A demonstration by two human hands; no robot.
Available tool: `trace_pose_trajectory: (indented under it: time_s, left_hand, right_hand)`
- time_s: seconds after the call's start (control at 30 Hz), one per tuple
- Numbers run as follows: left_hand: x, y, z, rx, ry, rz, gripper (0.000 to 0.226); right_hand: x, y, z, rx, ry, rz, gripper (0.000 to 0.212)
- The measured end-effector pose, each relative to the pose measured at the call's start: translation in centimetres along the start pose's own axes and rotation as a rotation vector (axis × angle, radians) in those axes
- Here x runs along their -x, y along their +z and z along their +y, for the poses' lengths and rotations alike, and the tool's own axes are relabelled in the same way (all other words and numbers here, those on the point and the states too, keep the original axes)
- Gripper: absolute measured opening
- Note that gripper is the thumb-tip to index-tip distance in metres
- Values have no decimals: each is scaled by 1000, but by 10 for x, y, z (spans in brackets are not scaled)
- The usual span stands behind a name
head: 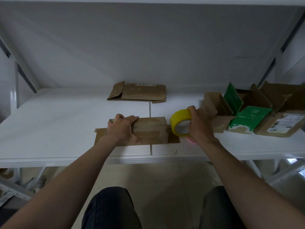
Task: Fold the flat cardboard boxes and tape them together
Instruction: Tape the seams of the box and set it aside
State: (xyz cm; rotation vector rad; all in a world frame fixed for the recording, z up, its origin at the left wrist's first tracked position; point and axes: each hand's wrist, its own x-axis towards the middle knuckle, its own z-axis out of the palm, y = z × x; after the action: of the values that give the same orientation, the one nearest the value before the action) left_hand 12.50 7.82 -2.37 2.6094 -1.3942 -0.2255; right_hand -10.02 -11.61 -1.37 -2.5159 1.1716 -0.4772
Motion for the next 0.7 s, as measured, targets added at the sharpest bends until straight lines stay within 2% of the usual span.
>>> trace_pose_trajectory:
  time_s: [0.33,0.5,0.57,0.63,0.7]
  left_hand:
    - [0,3,-9,13,-7,-2,105]
    - [8,5,-4,30,-25,39,108]
    - [16,12,-4,30,-24,105,114]
    - [28,22,-4,-30,-74,187,118]
    - [39,31,0,-168,-215,185,125]
  right_hand:
    - [4,8,-16,187,-36,-58,58]
    - [2,9,-29,286,-88,-104,60]
    - [3,8,-30,288,-86,-109,60]
    - [4,7,-31,286,-86,-101,58]
    - [5,5,-32,279,-85,-102,58]
